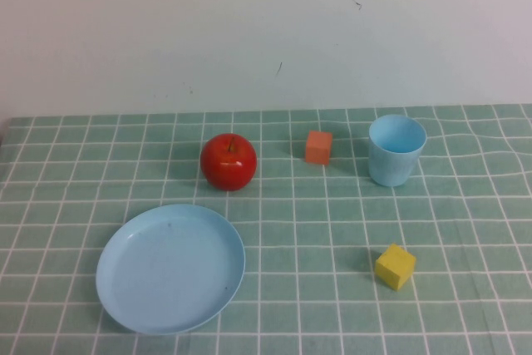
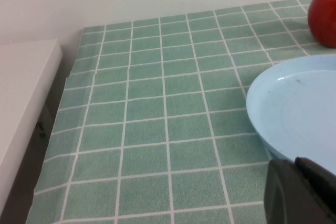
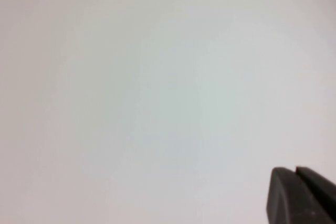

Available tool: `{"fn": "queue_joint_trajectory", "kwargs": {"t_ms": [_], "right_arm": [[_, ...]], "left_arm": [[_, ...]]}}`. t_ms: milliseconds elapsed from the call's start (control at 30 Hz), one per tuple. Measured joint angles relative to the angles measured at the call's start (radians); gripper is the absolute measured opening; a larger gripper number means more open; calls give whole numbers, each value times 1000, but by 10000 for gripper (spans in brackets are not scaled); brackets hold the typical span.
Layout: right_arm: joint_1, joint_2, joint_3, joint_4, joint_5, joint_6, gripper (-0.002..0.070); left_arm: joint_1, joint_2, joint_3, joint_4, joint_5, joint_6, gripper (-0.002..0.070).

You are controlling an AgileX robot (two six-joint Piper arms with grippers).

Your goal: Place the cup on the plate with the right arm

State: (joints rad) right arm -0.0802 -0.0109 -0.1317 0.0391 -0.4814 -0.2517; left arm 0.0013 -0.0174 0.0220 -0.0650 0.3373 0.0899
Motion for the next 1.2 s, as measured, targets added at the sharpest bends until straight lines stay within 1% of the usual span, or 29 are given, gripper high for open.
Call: {"fn": "queue_joint_trajectory", "kwargs": {"t_ms": [67, 167, 300, 367, 467, 533, 600, 700, 900, 1000, 1200], "right_arm": [[0, 0, -67, -84, 141, 58, -3], [0, 6, -143, -189, 298, 144, -3], [0, 73, -223, -233, 481, 222, -3], [0, 125, -257, -235, 606, 239, -3], [0, 208, -304, -228, 806, 234, -3], [0, 264, -333, -198, 946, 195, -3], [0, 318, -347, -146, 1045, 125, -3], [0, 374, -349, -81, 1095, 78, -3], [0, 397, -349, 32, 1092, 115, -3], [0, 399, -349, 42, 1025, 118, -3], [0, 436, -349, 83, 831, 103, -3]], "left_arm": [[0, 0, 0, 0, 0, 0, -3], [0, 0, 0, 0, 0, 0, -3], [0, 0, 0, 0, 0, 0, -3], [0, 0, 0, 0, 0, 0, -3], [0, 0, 0, 0, 0, 0, -3], [0, 0, 0, 0, 0, 0, -3], [0, 0, 0, 0, 0, 0, -3], [0, 0, 0, 0, 0, 0, -3], [0, 0, 0, 0, 0, 0, -3], [0, 0, 0, 0, 0, 0, -3], [0, 0, 0, 0, 0, 0, -3]]}}
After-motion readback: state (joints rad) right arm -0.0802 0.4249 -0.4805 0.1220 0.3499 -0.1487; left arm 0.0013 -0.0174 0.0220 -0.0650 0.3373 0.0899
